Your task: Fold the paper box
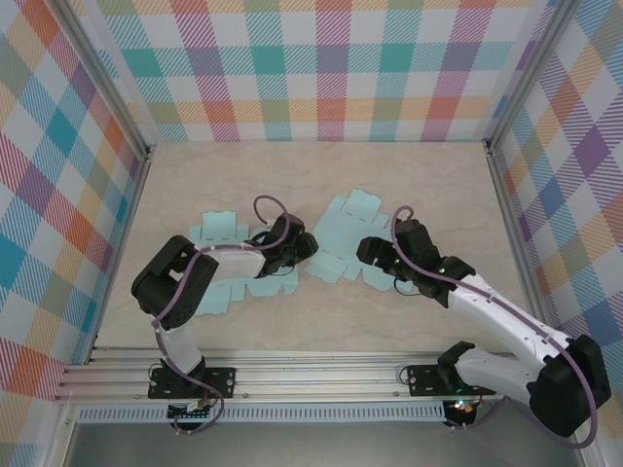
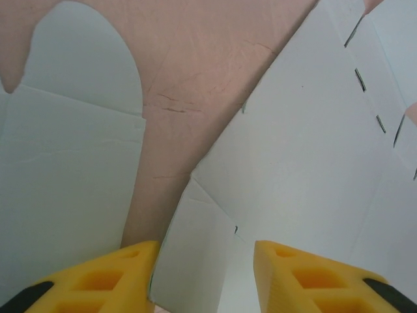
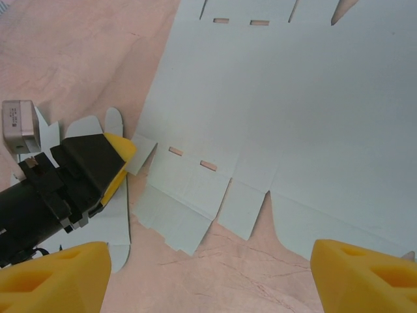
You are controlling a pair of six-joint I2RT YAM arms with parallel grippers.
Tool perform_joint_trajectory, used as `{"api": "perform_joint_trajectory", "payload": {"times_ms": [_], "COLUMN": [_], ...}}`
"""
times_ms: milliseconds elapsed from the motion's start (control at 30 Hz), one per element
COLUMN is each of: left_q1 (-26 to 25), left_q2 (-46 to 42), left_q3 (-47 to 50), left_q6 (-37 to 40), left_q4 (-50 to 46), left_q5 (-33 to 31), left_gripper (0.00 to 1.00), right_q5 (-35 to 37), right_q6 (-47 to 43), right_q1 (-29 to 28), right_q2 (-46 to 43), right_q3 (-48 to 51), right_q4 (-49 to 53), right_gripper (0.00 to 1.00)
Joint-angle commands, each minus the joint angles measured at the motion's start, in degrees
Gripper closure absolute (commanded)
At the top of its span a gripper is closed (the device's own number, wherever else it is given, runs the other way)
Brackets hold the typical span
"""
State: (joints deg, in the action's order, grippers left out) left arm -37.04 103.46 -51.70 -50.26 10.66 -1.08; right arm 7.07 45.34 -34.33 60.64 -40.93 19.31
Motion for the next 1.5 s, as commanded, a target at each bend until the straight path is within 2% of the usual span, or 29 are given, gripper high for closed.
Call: {"api": "perform_joint_trajectory", "payload": {"times_ms": [0, 100, 567, 633, 733, 767, 900, 1033, 1200, 1300, 1467], "left_q1": [-0.8, -0.8, -0.8, -0.8, -0.8, -0.8, -0.7, -0.6, 0.5, 1.5, 4.6], "left_q2": [-0.4, -0.6, 4.9, 5.1, 5.0, 4.5, 1.2, -3.8, -8.2, -10.4, -14.6], "left_q3": [-1.3, -1.7, -5.6, -6.0, -6.6, -7.1, -9.1, -9.9, -9.4, -8.4, -6.1], "left_q6": [0.6, 1.4, 1.6, 2.1, 4.6, 6.4, 17.9, 34.5, 49.9, 57.1, 67.8], "left_q4": [-0.5, -0.8, -0.9, -0.9, -0.4, -0.4, 0.6, 3.2, 4.7, 5.8, 6.2], "left_q5": [-0.8, -1.2, -1.7, -1.7, -2.0, -2.2, -1.8, 1.8, 9.8, 14.2, 23.4], "left_gripper": [0.63, 0.66, 0.68, 0.75, 0.94, 1.0, 1.0, 1.0, 1.0, 1.0, 1.0], "right_q5": [-0.2, 0.2, 0.5, 0.6, 1.3, 1.7, 2.9, -1.4, -11.5, -12.8, -15.1], "right_q6": [-1.5, -1.3, -1.6, -2.1, -3.7, -4.9, -11.7, -18.1, -28.6, -35.6, -39.7], "right_q1": [0.1, 0.1, 0.1, 0.1, 0.1, 0.1, 0.9, 6.5, 14.3, 15.7, 19.6], "right_q2": [0.8, 1.4, 0.7, 0.4, 0.2, 0.1, 0.0, -0.2, -3.1, -4.3, -4.7], "right_q3": [0.5, 0.8, 1.6, 1.7, 1.4, 1.0, -1.3, -3.9, -3.8, -4.2, -6.1], "right_q4": [-1.0, -1.6, -1.2, -1.2, -0.9, -0.7, -0.4, -0.3, -4.7, -5.5, -4.8], "right_gripper": [0.2, 0.2, 0.2, 0.2, 0.2, 0.19, 0.15, 0.16, 0.16, 0.16, 0.16]}}
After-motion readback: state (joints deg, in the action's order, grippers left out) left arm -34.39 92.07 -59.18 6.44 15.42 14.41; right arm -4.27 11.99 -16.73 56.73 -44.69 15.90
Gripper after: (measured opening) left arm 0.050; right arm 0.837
